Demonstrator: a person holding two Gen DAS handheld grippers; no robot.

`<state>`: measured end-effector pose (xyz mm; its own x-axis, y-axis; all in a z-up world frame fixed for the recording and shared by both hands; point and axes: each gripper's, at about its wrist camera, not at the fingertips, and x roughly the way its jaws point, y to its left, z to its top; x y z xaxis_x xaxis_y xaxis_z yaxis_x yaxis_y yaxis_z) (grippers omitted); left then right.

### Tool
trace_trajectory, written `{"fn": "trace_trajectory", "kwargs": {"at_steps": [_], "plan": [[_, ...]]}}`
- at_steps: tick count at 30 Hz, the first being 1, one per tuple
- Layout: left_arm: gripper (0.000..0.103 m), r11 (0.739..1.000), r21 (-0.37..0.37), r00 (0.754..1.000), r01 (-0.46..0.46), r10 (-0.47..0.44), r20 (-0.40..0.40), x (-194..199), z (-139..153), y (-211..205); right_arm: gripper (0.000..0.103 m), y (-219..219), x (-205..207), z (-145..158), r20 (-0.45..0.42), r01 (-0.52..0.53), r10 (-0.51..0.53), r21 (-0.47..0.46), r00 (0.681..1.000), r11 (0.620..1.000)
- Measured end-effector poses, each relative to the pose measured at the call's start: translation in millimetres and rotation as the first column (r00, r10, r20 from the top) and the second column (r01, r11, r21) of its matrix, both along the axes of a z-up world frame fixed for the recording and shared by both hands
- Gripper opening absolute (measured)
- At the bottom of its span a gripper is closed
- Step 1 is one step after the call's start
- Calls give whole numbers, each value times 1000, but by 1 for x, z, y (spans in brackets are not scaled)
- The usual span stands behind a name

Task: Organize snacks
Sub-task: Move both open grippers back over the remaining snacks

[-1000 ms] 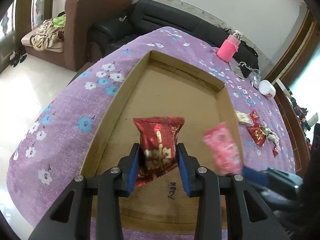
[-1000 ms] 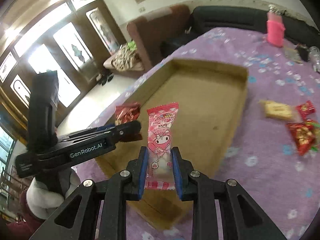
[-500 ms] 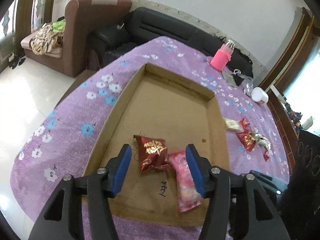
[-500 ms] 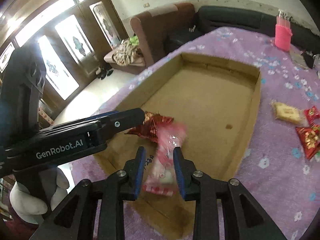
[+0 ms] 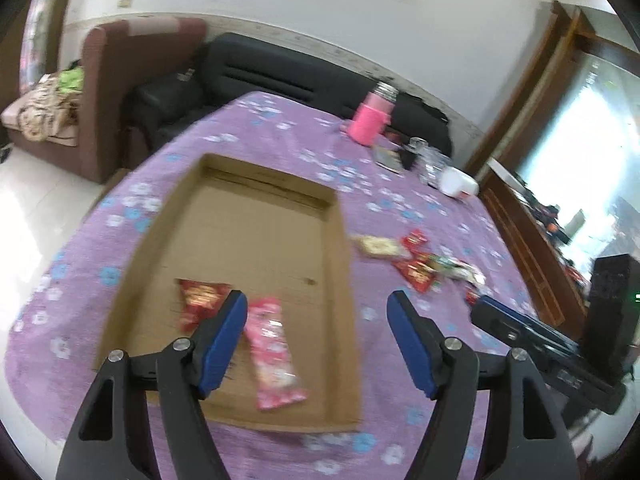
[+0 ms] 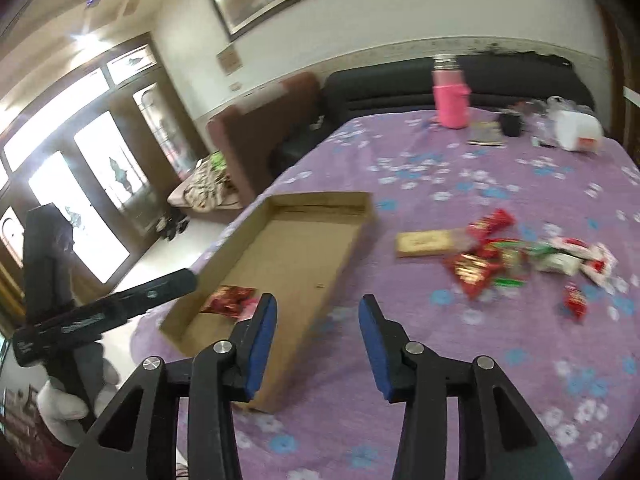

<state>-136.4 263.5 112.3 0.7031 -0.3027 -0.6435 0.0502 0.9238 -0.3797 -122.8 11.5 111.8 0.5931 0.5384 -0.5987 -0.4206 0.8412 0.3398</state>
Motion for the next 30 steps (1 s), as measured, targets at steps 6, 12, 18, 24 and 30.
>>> {"fn": "trace_trajectory", "kwargs": {"at_steps": [6,12,18,24,30], "plan": [[72,994,-50,994,98,-100,-43,10,-5,-31,46,-52,-3,-8,-15,90,-90,3,996,996],[74,982,-59,979,180,-184,-87,20,-13,-69,46,-152,10,-13,-38,287,-285,55,958,956],[74,973,-13,966,230,-230,-117,36,-21,-104,46,-255,36,-27,-140,468,-449,161,882,869],[74,956,3,950,292,-290,-114,68,-24,-138,46,-246,74,-56,-243,414,-373,146,895,899],[73,947,-6,932,320,-316,-176,119,-38,-173,46,-190,98,-79,-231,306,-294,18,928,952]]}}
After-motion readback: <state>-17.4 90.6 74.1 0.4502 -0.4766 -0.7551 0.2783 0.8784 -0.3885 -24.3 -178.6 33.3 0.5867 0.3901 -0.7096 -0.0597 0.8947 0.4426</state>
